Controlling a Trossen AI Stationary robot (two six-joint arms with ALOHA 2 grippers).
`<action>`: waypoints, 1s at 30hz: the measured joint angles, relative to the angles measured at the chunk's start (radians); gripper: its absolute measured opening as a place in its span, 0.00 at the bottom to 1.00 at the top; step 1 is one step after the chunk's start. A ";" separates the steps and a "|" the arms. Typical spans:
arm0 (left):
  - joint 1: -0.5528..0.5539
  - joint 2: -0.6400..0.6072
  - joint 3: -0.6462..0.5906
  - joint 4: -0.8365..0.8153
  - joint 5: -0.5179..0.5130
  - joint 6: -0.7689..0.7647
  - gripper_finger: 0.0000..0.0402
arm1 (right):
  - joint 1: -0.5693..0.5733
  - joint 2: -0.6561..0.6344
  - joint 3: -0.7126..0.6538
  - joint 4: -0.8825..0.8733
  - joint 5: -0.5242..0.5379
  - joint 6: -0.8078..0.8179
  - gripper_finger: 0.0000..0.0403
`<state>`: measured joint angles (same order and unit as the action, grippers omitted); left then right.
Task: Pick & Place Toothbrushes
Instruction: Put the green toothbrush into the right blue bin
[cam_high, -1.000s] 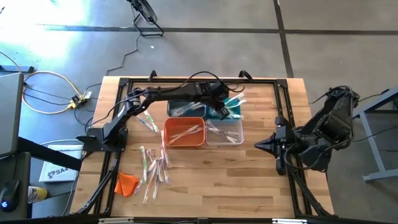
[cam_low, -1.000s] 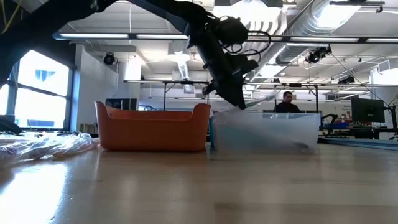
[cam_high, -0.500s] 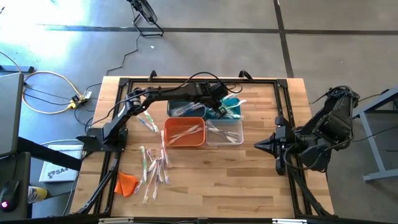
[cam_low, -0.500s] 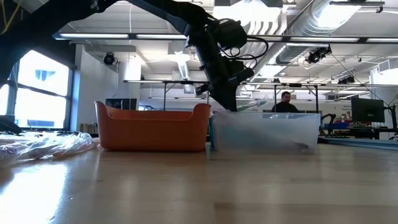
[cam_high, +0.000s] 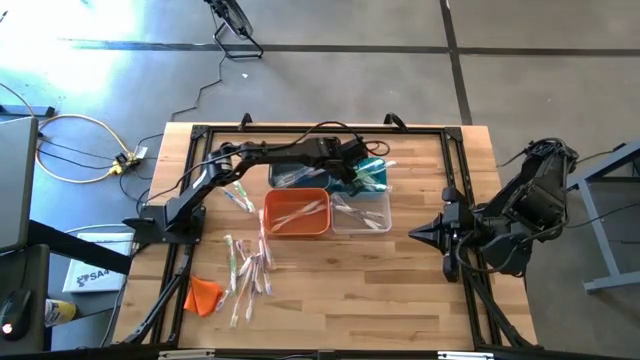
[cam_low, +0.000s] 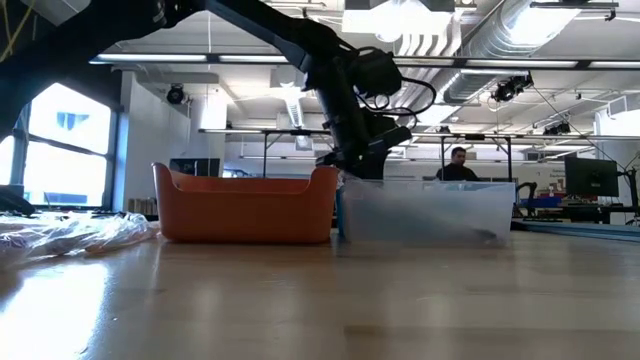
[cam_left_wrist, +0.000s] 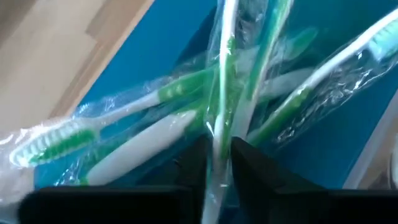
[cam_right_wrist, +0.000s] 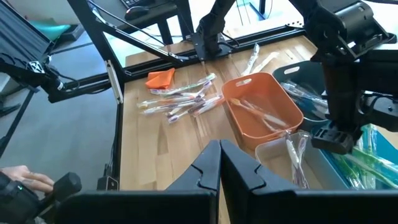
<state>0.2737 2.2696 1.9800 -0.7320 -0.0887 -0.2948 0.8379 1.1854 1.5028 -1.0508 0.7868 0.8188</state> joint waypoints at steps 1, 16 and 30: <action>0.000 0.000 0.000 0.006 0.000 -0.001 0.21 | 0.000 0.000 0.000 0.000 0.000 0.000 0.01; 0.001 0.001 0.122 -0.078 0.027 0.044 0.41 | 0.000 0.000 0.000 0.004 0.000 0.000 0.01; -0.092 -0.008 0.234 -0.246 -0.041 0.110 0.31 | 0.000 0.000 0.000 0.011 -0.004 0.019 0.01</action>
<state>0.1820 2.2613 2.2139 -0.9779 -0.1293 -0.1846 0.8379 1.1854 1.5028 -1.0397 0.7830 0.8378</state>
